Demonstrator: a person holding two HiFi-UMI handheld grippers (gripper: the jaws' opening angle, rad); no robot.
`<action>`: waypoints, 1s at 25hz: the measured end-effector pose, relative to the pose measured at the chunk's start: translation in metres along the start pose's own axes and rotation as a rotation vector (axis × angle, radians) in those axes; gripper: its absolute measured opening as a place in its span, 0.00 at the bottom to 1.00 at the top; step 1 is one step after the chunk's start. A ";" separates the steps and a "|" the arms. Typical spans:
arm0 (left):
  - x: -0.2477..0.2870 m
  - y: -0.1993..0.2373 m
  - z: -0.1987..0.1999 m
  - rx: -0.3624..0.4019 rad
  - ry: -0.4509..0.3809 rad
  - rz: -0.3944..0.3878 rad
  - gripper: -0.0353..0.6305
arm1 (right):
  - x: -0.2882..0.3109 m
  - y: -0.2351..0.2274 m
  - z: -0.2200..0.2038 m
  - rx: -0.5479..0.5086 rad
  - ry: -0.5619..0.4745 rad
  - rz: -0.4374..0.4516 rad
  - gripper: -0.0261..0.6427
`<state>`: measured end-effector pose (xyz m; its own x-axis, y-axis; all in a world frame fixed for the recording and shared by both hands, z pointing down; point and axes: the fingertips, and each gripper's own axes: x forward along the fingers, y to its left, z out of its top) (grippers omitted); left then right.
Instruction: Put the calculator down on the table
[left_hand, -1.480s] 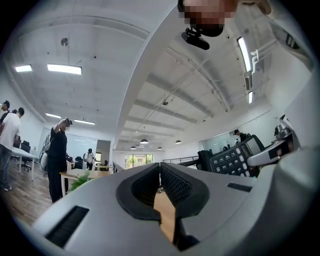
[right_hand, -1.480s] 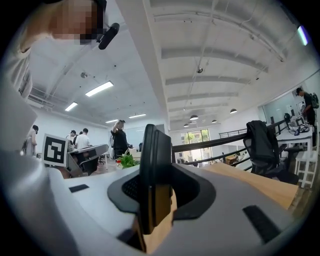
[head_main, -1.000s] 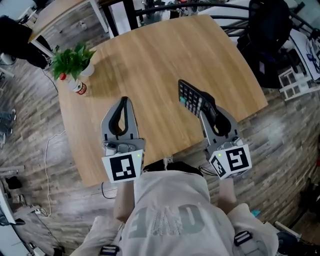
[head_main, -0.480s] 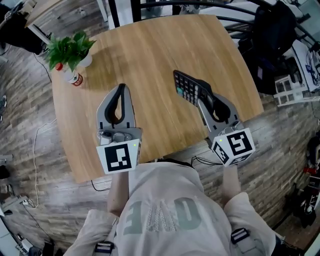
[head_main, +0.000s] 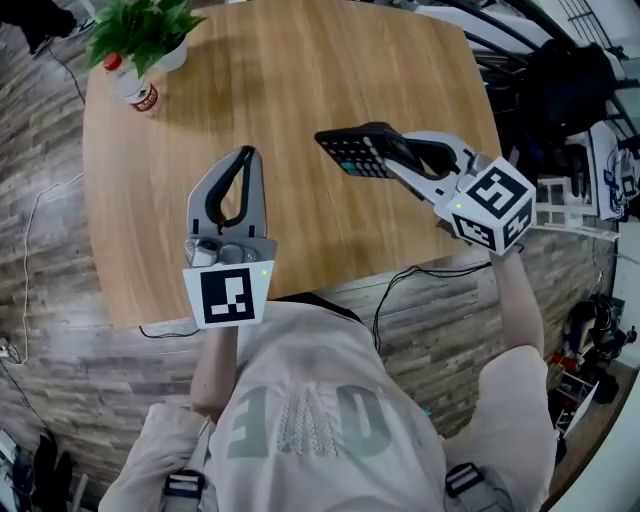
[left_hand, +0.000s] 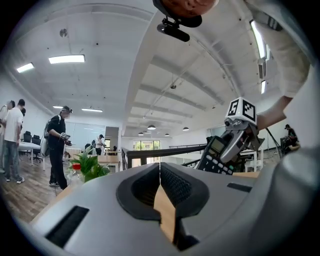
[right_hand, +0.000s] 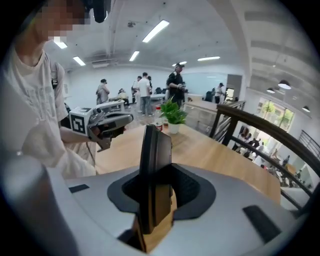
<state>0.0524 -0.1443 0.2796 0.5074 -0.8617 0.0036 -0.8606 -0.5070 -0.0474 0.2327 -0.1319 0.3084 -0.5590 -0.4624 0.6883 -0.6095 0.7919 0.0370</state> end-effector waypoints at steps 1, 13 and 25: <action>-0.001 0.004 -0.005 -0.009 0.014 0.009 0.07 | 0.011 0.000 -0.002 -0.023 0.052 0.054 0.22; 0.007 0.064 -0.065 -0.107 0.095 0.125 0.07 | 0.114 0.046 -0.086 -0.211 0.721 0.850 0.22; 0.031 0.071 -0.101 -0.131 0.171 0.138 0.07 | 0.158 0.037 -0.133 -0.196 0.861 1.039 0.22</action>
<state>0.0026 -0.2092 0.3770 0.3794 -0.9084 0.1758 -0.9252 -0.3728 0.0704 0.1966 -0.1223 0.5150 -0.1388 0.7117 0.6887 0.0027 0.6957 -0.7184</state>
